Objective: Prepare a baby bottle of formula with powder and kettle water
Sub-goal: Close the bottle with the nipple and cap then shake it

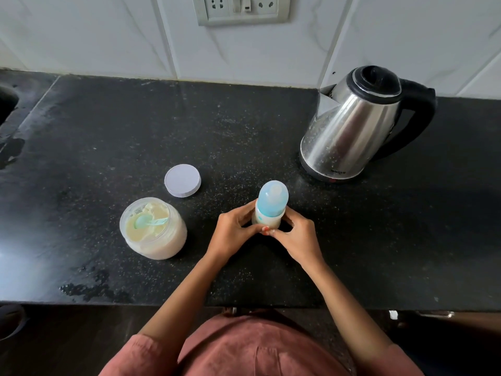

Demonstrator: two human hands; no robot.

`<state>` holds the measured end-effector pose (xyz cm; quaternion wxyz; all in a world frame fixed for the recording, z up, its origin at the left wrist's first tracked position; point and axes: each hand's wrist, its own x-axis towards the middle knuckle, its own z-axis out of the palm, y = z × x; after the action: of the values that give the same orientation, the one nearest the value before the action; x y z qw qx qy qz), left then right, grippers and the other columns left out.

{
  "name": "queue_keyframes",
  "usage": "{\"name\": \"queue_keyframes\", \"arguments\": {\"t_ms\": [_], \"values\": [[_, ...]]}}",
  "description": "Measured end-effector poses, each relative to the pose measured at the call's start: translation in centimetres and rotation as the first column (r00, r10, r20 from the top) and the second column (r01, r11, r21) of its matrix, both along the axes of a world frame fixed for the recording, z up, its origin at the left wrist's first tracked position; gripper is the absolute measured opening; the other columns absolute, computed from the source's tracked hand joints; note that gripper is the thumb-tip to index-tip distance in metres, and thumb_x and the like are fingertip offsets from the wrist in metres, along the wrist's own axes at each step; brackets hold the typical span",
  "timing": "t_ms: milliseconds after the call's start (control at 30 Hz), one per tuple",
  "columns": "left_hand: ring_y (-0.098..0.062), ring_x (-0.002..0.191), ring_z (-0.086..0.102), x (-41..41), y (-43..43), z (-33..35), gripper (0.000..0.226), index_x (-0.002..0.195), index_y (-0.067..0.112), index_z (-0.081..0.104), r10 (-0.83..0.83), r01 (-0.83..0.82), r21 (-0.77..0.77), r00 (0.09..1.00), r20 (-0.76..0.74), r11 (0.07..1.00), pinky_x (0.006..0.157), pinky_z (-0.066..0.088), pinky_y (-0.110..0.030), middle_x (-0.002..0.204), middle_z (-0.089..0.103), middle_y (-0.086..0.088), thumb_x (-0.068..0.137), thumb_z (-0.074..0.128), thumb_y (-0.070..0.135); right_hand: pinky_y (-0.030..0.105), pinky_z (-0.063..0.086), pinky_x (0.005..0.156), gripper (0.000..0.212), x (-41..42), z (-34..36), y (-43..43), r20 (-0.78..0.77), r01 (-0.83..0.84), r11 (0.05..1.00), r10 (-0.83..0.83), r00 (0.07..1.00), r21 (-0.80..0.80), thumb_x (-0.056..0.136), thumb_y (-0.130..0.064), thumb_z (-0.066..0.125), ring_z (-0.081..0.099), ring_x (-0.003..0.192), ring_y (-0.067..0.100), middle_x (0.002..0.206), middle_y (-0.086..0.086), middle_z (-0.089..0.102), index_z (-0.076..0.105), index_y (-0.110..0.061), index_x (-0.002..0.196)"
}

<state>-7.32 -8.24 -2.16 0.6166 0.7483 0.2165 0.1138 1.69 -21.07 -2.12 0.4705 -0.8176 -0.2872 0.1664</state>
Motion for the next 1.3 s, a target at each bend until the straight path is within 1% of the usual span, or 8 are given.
{"name": "queue_keyframes", "arguments": {"t_ms": [200, 400, 600, 800, 933, 1100, 1200, 1300], "values": [[-0.005, 0.114, 0.055, 3.8, 2.5, 0.9, 0.063, 0.131, 0.011, 0.049, 0.067, -0.066, -0.019, 0.996, 0.052, 0.998, 0.1, 0.042, -0.024, 0.117, 0.058, 0.009, 0.074, 0.072, -0.001, 0.022, 0.047, 0.09, 0.054, 3.7, 1.7, 3.7, 0.001, -0.015, 1.0, 0.015, 1.0, 0.025, 0.066, -0.016, 0.081, 0.058, 0.1, 0.006, 0.112, 0.003, 0.067, 0.061, -0.009, 0.116], [-0.006, 0.111, 0.056, 7.6, 5.2, 1.5, 0.059, 0.131, 0.01, 0.049, 0.096, -0.102, 0.067, 0.992, 0.085, 0.993, 0.094, 0.043, -0.013, 0.119, 0.06, 0.004, 0.077, 0.071, 0.004, 0.026, 0.047, 0.092, 0.054, 7.2, 2.3, 7.2, -0.021, -0.044, 0.998, 0.045, 0.999, 0.036, 0.07, -0.012, 0.077, 0.056, 0.101, 0.009, 0.115, 0.008, 0.066, 0.057, -0.007, 0.12], [-0.01, 0.111, 0.059, 9.9, 6.9, 1.2, 0.057, 0.129, 0.011, 0.052, 0.104, -0.109, 0.062, 0.992, 0.072, 0.992, 0.099, 0.046, -0.03, 0.118, 0.063, 0.002, 0.076, 0.072, 0.005, 0.031, 0.047, 0.095, 0.052, 9.5, 1.8, 9.1, -0.045, -0.041, 0.999, 0.042, 0.998, 0.024, 0.073, -0.009, 0.075, 0.059, 0.105, 0.015, 0.116, 0.009, 0.065, 0.056, -0.008, 0.121], [-0.009, 0.11, 0.058, 10.7, 7.5, 0.9, 0.058, 0.129, 0.012, 0.052, 0.114, -0.115, 0.026, 0.992, 0.048, 0.993, 0.096, 0.046, -0.026, 0.117, 0.061, 0.005, 0.075, 0.072, 0.004, 0.027, 0.047, 0.094, 0.052, 10.2, 1.4, 9.8, -0.053, -0.055, 0.998, 0.056, 0.997, 0.018, 0.073, -0.007, 0.074, 0.057, 0.104, 0.01, 0.117, 0.009, 0.064, 0.055, -0.008, 0.122], [-0.004, 0.106, 0.058, 10.6, 7.6, 0.8, 0.056, 0.128, 0.012, 0.051, 0.109, -0.109, 0.009, 0.993, 0.045, 0.994, 0.091, 0.047, -0.016, 0.116, 0.061, 0.006, 0.076, 0.071, 0.005, 0.029, 0.047, 0.095, 0.054, 10.3, 1.0, 9.7, -0.068, -0.067, 0.998, 0.067, 0.995, 0.007, 0.073, -0.011, 0.075, 0.057, 0.107, 0.012, 0.119, 0.008, 0.063, 0.054, -0.01, 0.123], [-0.008, 0.113, 0.055, 10.3, 7.7, 0.6, 0.057, 0.131, 0.016, 0.049, 0.1, -0.1, 0.016, 0.995, 0.003, 0.995, 0.099, 0.044, -0.028, 0.12, 0.059, 0.008, 0.078, 0.071, 0.009, 0.03, 0.047, 0.096, 0.055, 10.2, 0.9, 9.6, -0.058, -0.076, 0.997, 0.074, 0.996, -0.022, 0.074, -0.015, 0.075, 0.058, 0.111, 0.015, 0.119, 0.007, 0.064, 0.053, -0.012, 0.124], [-0.011, 0.114, 0.056, 10.1, 7.4, 0.6, 0.056, 0.132, 0.017, 0.048, 0.087, -0.083, 0.074, 0.995, -0.046, 0.994, 0.101, 0.044, -0.033, 0.125, 0.06, 0.001, 0.08, 0.069, 0.013, 0.033, 0.047, 0.097, 0.053, 10.0, 1.0, 9.6, -0.034, -0.056, 0.997, 0.055, 0.998, -0.045, 0.075, -0.013, 0.074, 0.058, 0.112, 0.018, 0.12, 0.008, 0.063, 0.054, -0.011, 0.124], [-0.007, 0.109, 0.056, 9.6, 6.6, 0.7, 0.051, 0.131, 0.018, 0.049, 0.1, -0.09, 0.152, 0.993, -0.061, 0.984, 0.098, 0.044, -0.026, 0.123, 0.061, 0.0, 0.083, 0.065, 0.012, 0.031, 0.045, 0.099, 0.055, 9.4, 0.9, 9.2, -0.021, -0.017, 0.999, 0.017, 1.0, -0.028, 0.075, -0.012, 0.074, 0.056, 0.115, 0.017, 0.123, 0.008, 0.062, 0.053, -0.011, 0.126]]}}
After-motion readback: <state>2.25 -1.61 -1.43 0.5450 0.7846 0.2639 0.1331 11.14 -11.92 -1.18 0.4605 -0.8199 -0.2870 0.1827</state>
